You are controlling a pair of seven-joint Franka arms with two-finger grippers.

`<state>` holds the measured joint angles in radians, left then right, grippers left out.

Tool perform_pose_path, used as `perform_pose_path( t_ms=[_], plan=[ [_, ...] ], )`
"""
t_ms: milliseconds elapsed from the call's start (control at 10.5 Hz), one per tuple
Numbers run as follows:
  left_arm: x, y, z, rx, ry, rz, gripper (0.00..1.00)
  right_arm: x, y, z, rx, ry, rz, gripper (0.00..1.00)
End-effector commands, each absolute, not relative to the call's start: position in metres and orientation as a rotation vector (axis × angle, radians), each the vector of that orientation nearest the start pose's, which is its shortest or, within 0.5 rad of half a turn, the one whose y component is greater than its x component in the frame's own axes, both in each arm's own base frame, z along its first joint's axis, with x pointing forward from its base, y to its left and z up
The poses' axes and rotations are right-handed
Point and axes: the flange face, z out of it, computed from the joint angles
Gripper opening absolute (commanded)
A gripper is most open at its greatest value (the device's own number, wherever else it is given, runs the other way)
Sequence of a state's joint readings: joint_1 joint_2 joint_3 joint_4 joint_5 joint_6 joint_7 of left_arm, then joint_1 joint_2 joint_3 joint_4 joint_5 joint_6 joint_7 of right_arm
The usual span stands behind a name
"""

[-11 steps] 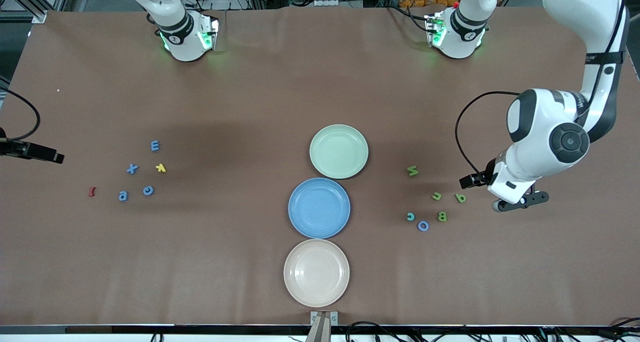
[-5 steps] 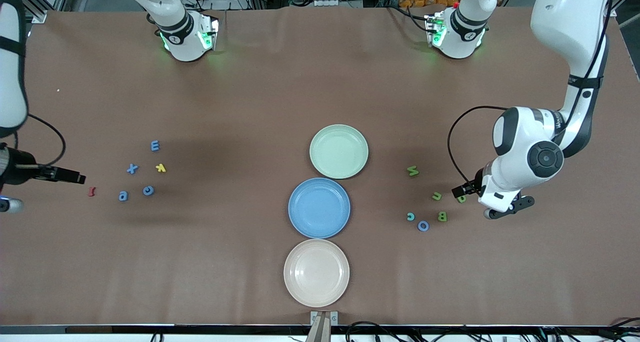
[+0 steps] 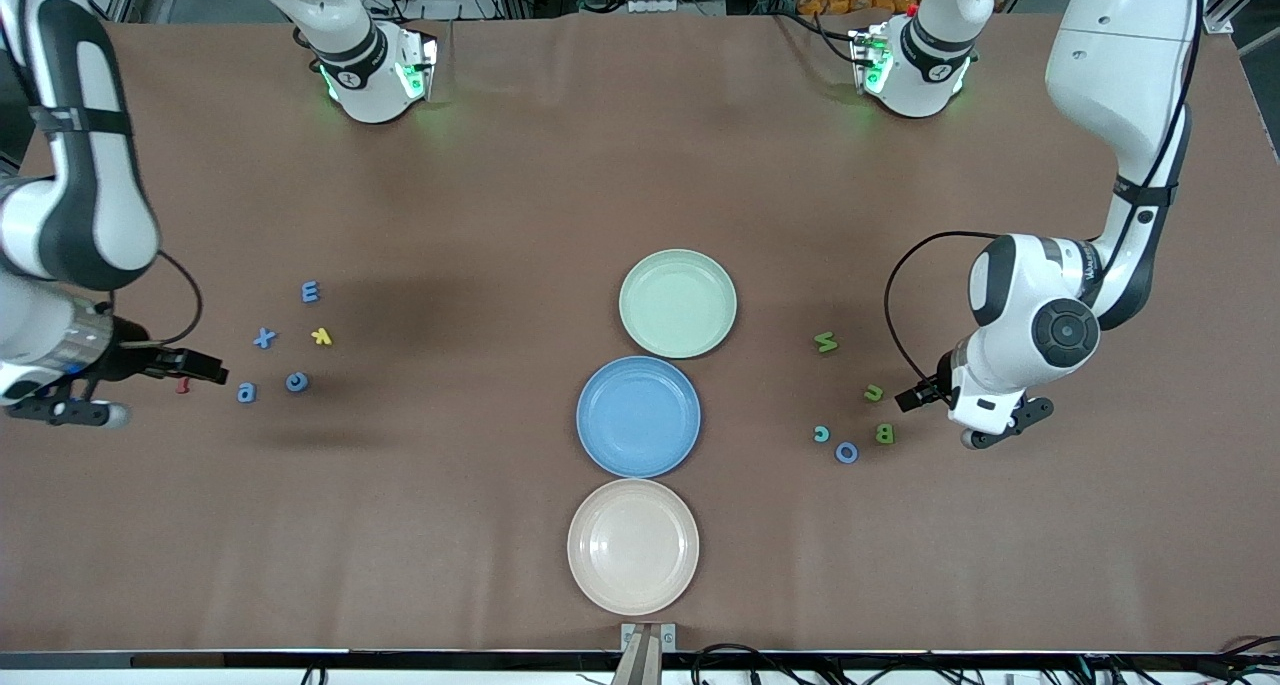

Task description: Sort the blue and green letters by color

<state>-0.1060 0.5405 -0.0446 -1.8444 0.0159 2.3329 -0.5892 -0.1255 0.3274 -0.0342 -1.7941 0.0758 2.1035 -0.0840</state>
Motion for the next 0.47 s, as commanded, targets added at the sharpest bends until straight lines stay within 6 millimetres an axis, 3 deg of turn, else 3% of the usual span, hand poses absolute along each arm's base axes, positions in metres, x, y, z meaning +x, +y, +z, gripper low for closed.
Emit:
perform_pose_path(
  t_ms=[0,379],
  plan=[
    [0.629,-0.085,0.208,-3.038,-0.713,0.02,1.0,0.562,-0.075,0.336,-3.076,-0.036,-0.004,1.0],
    [0.631,-0.078,0.186,-3.01,-0.803,0.018,1.0,0.51,-0.067,0.295,-3.077,-0.189,-0.011,1.0]
  ],
)
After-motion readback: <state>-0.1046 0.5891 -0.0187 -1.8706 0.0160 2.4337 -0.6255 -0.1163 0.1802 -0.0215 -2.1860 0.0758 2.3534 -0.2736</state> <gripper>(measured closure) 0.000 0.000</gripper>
